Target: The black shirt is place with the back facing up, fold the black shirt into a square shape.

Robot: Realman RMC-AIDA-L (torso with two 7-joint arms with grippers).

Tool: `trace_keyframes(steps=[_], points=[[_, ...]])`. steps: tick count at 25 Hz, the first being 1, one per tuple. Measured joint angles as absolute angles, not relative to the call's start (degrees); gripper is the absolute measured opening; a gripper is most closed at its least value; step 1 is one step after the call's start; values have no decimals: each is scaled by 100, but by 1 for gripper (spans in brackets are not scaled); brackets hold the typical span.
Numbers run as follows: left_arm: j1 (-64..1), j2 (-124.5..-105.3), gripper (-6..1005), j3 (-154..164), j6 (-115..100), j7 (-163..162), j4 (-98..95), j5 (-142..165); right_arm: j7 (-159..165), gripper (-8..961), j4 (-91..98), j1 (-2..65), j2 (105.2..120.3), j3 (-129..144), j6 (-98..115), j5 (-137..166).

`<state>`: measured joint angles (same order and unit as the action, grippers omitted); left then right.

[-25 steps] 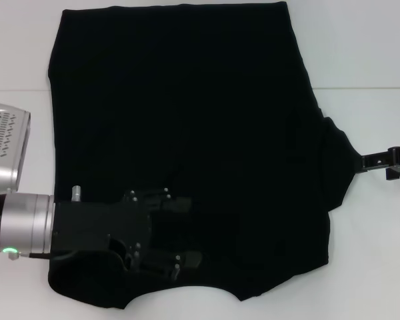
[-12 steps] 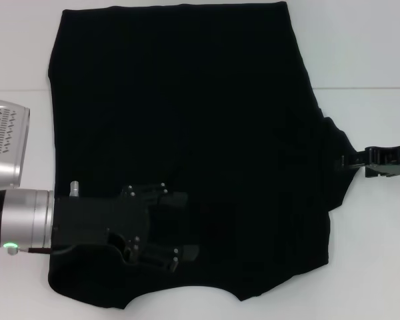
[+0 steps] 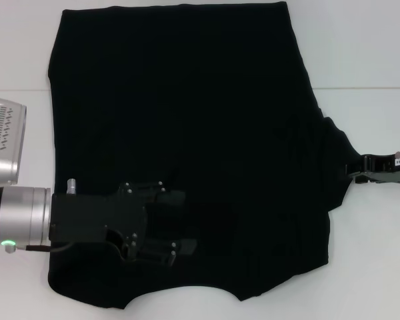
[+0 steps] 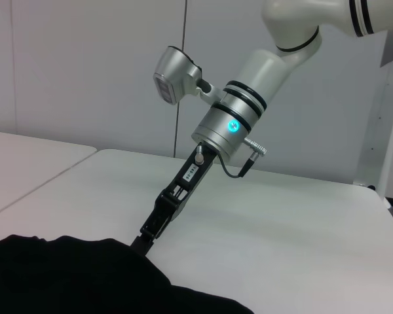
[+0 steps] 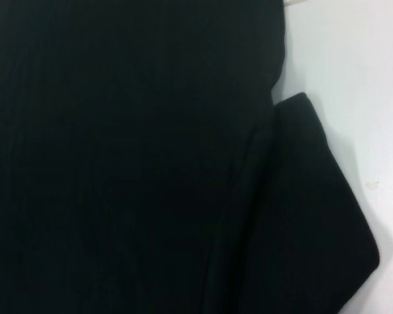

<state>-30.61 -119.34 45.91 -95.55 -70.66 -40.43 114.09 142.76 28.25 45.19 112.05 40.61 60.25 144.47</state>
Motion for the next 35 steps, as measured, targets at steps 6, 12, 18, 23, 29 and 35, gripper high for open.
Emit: trace_keyframes(steps=[6,12,18,23,29,35], points=[[-3065,-11935,872,4587,-9553,-7074,-4043,11402,14279,474,2810,4537,11292,4060,5823,14446],[-3067,-11925,871,4539,-9553,-7082,-4043,11399,14272,272,2795,4568,11422,4060,5564,14449],[-3061,-11907,871,4516,-9547,-7084,-4043,11399,14211,100,2794,4572,11480,4069,5472,14448],[-3047,-11902,870,4516,-9465,-7084,-4043,11408,14190,60,2794,4556,11487,4077,5469,14446],[-3046,-11900,870,4517,-9475,-7087,-4043,11408,14116,12,2871,4491,11476,4027,5467,14402],[-3029,-11911,869,4518,-9531,-7159,-4043,11362,14036,11,3272,4170,11411,3915,5663,14199]])
